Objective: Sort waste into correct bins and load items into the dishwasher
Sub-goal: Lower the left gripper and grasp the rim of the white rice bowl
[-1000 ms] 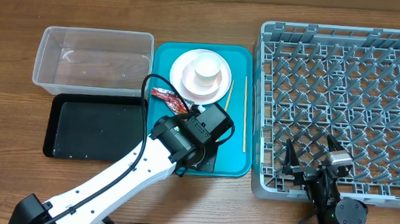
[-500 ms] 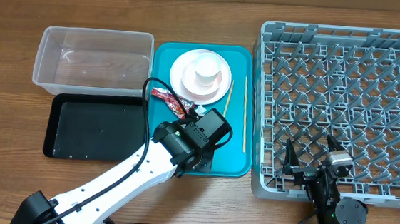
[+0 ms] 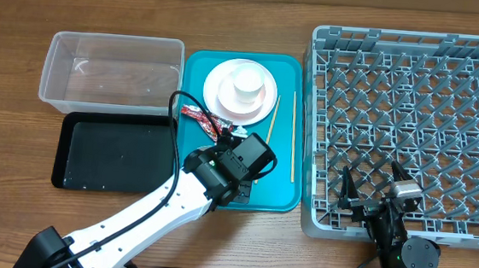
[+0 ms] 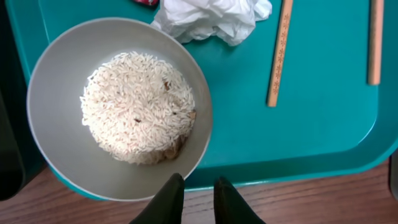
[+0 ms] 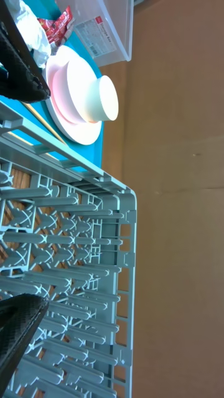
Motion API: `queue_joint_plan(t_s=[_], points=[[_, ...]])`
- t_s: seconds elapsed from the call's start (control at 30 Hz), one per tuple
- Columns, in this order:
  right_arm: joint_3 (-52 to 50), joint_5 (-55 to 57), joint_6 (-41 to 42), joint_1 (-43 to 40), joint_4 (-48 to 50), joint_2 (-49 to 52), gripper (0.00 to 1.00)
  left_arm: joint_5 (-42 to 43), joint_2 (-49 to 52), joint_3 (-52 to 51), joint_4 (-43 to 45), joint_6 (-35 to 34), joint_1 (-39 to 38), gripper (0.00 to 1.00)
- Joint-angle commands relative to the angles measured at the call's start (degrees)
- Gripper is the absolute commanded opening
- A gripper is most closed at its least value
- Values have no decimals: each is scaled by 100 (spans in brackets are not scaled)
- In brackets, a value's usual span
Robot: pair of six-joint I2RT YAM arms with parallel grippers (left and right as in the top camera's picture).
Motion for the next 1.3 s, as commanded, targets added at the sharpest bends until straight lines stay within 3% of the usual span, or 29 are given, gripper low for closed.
queue_joint_plan(t_s=[0.0,0.5,0.9,1.0,1.27], points=[[-61,13,-15,-7,39,-55,100,-120,-44,-240,140,-17,-33,19],[-61,13,-15,-7,39,-55,100,-151,-42,-632,815,-15,-33,23],[-61,13,-15,-7,39,-55,100,-380,-42,-1016,1543,-11,-33,19],[-61,13,-15,-7,39,-55,100,-535,-39,-1023,1593,-13,-33,13],[-61,13,-15,-7,39,-55,100,-525,94,-1130,1884,-11,-33,14]])
